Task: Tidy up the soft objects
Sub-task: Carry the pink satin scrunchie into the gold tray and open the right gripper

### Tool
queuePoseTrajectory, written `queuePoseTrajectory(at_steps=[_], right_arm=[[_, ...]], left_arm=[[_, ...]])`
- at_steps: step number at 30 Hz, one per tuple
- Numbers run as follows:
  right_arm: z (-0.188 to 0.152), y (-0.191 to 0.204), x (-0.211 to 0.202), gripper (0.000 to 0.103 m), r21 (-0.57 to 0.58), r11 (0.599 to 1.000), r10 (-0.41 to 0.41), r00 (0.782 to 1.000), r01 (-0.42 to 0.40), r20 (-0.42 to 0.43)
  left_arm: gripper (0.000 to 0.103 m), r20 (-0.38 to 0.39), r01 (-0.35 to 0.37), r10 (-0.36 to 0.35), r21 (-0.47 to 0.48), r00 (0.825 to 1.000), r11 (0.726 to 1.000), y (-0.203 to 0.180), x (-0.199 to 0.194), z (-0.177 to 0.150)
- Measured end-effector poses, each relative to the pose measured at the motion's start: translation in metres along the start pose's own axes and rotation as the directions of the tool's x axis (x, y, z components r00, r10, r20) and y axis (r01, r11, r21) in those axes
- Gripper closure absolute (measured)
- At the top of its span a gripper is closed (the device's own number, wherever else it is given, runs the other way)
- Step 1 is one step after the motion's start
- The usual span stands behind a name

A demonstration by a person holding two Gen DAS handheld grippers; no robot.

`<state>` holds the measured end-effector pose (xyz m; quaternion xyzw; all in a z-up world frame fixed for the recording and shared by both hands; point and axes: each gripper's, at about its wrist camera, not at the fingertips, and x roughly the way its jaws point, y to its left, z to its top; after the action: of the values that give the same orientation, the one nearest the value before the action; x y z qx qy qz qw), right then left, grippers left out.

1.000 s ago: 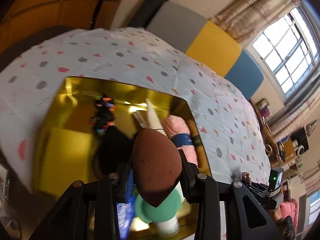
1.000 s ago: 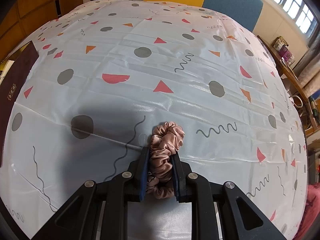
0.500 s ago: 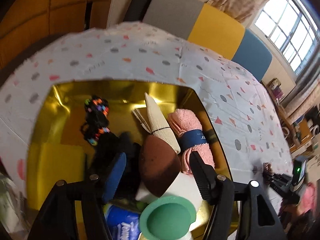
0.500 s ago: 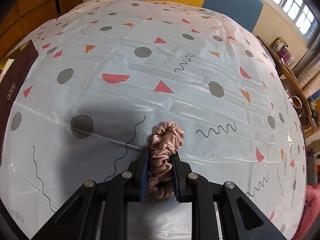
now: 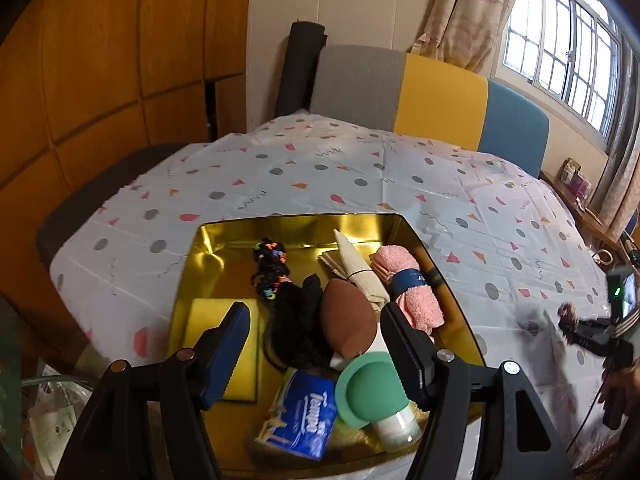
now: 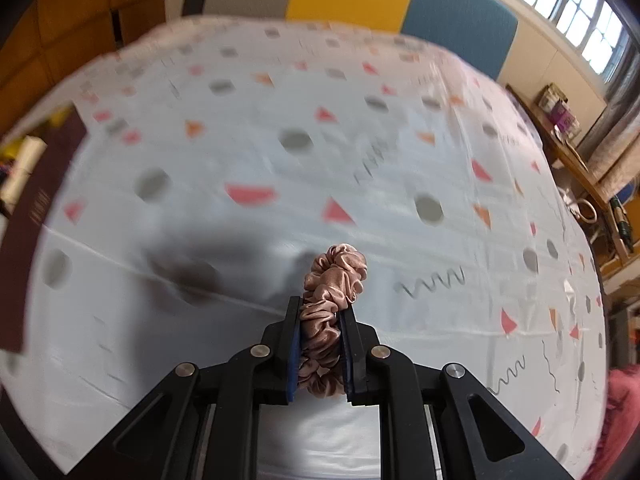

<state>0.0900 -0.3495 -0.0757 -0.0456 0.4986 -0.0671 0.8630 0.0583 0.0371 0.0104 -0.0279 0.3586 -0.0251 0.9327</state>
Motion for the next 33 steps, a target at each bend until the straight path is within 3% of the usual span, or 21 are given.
queuePoseTrajectory(at_steps=[4,8,13,17,24,33], right_arm=[[0.015,0.036,-0.031,0.087,-0.007,0.992,0.126,0.989,-0.125,0.077],[0.029,0.093,-0.056,0.087,-0.070,0.966,0.255,0.959,-0.248,0.125],[0.046,0.163,-0.079,0.087,-0.157,0.922,0.377,0.914,-0.354,0.150],[0.053,0.202,-0.083,0.086,-0.200,0.898,0.421,0.897,-0.392,0.136],[0.057,0.248,-0.068,0.086,-0.246,0.883,0.427,0.902,-0.401,0.063],[0.062,0.288,-0.017,0.084,-0.294,0.899,0.326,0.944,-0.324,-0.043]], left_arm=[[0.034,0.011,-0.009,0.009,0.004,1.000,1.000,0.003,-0.008,-0.006],[0.034,0.008,-0.017,0.017,-0.014,1.000,1.000,0.010,-0.011,-0.011],[0.034,0.003,-0.032,0.032,-0.034,0.999,0.999,0.019,-0.012,-0.016],[0.034,-0.004,-0.038,0.038,-0.051,0.999,0.998,0.028,-0.011,-0.019],[0.034,-0.017,-0.053,0.052,-0.078,0.999,0.996,0.041,-0.008,-0.022],[0.034,-0.020,-0.093,0.091,-0.117,0.996,0.989,0.057,-0.010,-0.028]])
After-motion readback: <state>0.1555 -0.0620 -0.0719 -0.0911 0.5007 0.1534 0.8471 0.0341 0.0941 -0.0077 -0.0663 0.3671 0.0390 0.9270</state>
